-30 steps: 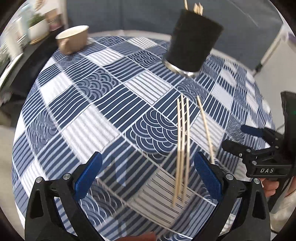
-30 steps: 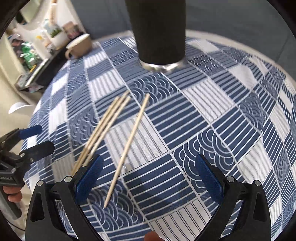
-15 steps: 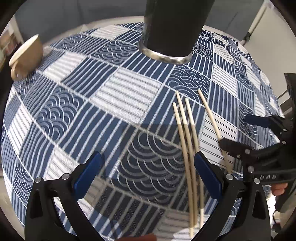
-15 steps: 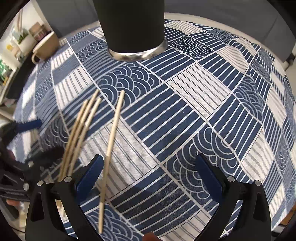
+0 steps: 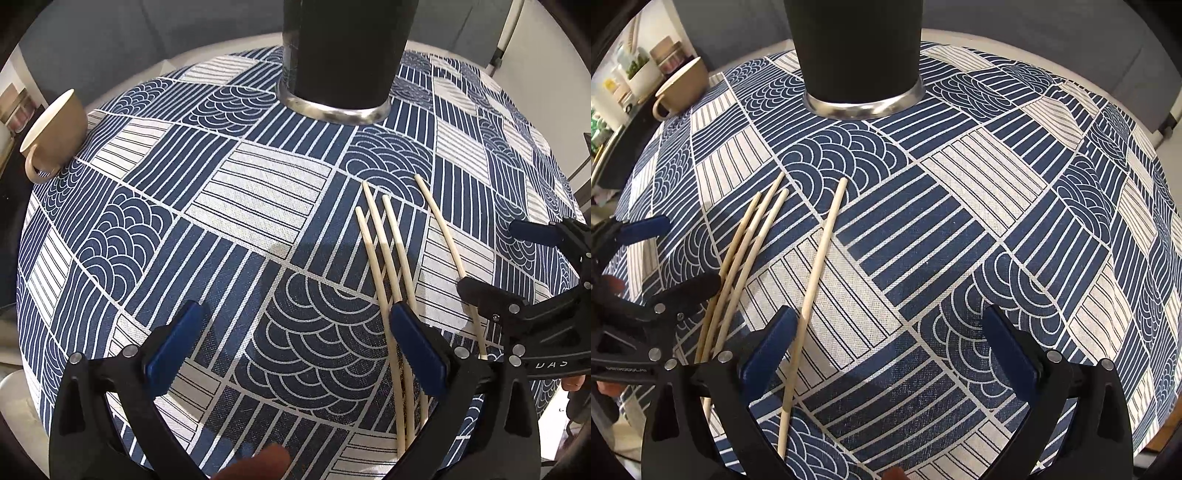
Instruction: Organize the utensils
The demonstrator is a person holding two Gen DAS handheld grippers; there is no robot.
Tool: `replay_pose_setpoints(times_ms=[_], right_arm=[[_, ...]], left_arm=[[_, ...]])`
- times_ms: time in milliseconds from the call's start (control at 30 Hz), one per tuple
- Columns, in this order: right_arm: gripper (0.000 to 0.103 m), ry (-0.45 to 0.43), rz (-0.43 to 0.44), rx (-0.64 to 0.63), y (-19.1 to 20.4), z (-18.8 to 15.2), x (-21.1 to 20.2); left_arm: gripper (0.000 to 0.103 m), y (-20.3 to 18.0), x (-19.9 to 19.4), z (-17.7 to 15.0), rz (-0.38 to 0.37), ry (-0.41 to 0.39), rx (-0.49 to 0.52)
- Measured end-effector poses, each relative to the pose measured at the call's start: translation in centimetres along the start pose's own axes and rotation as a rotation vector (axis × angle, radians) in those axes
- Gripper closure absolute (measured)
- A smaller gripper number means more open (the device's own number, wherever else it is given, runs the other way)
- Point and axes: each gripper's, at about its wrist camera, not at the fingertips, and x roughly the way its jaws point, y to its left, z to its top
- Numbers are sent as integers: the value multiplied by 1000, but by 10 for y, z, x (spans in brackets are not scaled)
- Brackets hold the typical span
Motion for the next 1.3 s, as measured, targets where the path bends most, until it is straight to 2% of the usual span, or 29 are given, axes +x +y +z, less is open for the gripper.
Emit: replay_pose_setpoints(times_ms=[167,233,267,300,367,433,467,500,533,567,600,633,767,900,1100,1300], right_arm=[[7,23,1,-14,0,5,2],[8,33,-5,-10,-1,5,2],[10,40,-5,-3,-3,5,1],[16,40,-4,-8,-4,4,0],[35,35,0,-25,-8,3,-5],[85,33,6,-28,-16,5,-12],[94,42,1,-21,-21,6,-13],[98,46,-5,-16,-26,7,-13],[98,45,6,-13,-31,7,-13],[98,47,26,-3,-37,7,-13],[98,50,42,11,-40,7,-13],[98,53,53,19,-43,7,-13],[98,37,42,15,-53,7,-14],[98,8,73,59,-78,5,-22],[98,-73,99,103,-113,9,-52],[98,-185,129,105,-137,10,-95]], left_arm=[[4,-1,1,0,12,18,-5],[5,-3,1,-3,52,31,-29],[5,-3,-1,-5,59,29,-37],[7,-2,-1,-7,61,31,-53],[15,2,-6,-9,74,35,-91],[37,7,-12,-11,85,41,-126],[43,10,-15,-12,91,47,-143],[55,14,-18,-13,93,64,-166],[70,16,-20,-13,97,71,-179],[78,20,-22,-15,99,82,-200],[91,23,-24,-16,106,92,-214],[95,25,-25,-18,115,102,-225],[97,32,-36,-27,131,106,-246],[97,37,-57,-32,146,73,-269],[97,36,-96,-27,182,-26,-285],[97,9,-132,-12,212,-140,-270]])
